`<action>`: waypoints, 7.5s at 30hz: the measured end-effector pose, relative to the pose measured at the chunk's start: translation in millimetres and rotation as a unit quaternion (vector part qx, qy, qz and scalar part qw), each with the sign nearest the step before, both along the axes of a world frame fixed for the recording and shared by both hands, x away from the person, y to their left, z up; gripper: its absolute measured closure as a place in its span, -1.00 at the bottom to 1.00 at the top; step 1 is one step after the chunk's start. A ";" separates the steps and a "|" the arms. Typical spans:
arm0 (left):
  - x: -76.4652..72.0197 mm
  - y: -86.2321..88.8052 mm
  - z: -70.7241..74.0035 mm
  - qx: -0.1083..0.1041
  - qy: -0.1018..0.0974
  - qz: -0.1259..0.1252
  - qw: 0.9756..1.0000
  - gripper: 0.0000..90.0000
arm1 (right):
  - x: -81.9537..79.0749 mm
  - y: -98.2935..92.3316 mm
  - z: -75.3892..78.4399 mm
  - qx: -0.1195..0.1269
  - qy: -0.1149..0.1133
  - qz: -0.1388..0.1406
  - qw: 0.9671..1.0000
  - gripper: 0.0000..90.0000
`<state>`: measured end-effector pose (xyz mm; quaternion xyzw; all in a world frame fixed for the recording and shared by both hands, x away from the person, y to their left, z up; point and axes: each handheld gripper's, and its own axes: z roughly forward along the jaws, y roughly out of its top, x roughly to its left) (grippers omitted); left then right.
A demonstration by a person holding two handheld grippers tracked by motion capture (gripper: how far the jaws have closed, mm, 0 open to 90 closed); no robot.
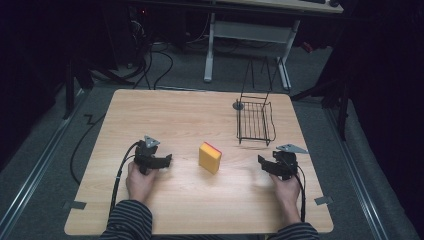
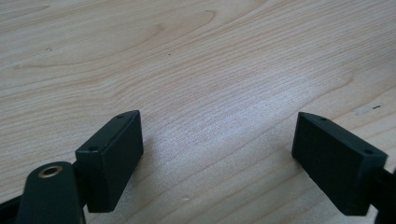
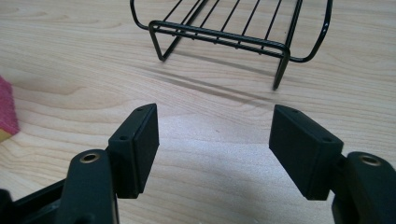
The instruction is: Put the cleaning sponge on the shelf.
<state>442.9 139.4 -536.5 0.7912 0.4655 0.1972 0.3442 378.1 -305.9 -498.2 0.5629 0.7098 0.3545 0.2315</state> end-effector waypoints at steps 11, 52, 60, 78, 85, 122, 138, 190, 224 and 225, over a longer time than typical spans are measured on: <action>0.0 0.0 0.0 0.000 0.000 0.000 1.000 -0.62 | -6.9 6.2 16.2 0.014 -0.030 0.020 0.999 -0.26; 0.0 0.0 0.0 0.000 0.000 0.000 1.000 -0.62 | -31.0 78.7 46.5 0.031 -0.081 0.175 0.981 -0.28; 0.0 0.0 0.0 0.000 0.000 0.000 1.000 -0.62 | -29.7 92.1 46.7 0.031 -0.082 0.197 0.977 -0.29; 0.0 0.1 0.0 0.000 0.000 0.000 1.000 -0.62 | -16.3 118.3 37.9 0.033 -0.074 0.212 0.974 -0.28; 0.1 0.2 0.0 -0.001 0.001 -0.001 1.000 -0.62 | -8.6 124.8 30.4 0.032 -0.064 0.217 0.974 -0.27; 0.1 0.5 0.2 -0.001 0.002 -0.002 1.000 -0.62 | 12.6 143.4 -4.1 0.009 -0.019 0.232 0.973 0.31; 0.1 0.4 0.1 -0.001 0.001 -0.002 1.000 -0.62 | 6.6 136.9 6.5 0.022 -0.028 0.235 0.971 0.34; 0.2 0.1 -0.1 -0.001 0.000 -0.001 1.000 -0.62 | -13.5 63.4 51.7 0.066 -0.087 0.166 0.980 0.34; 0.1 0.1 -0.1 -0.002 0.001 -0.001 1.000 -0.62 | 11.8 22.9 81.2 0.023 -0.108 0.098 0.989 0.35; 0.1 0.1 -0.1 -0.002 0.001 -0.001 1.000 -0.62 | 12.7 22.3 81.8 0.024 -0.108 0.095 0.989 0.35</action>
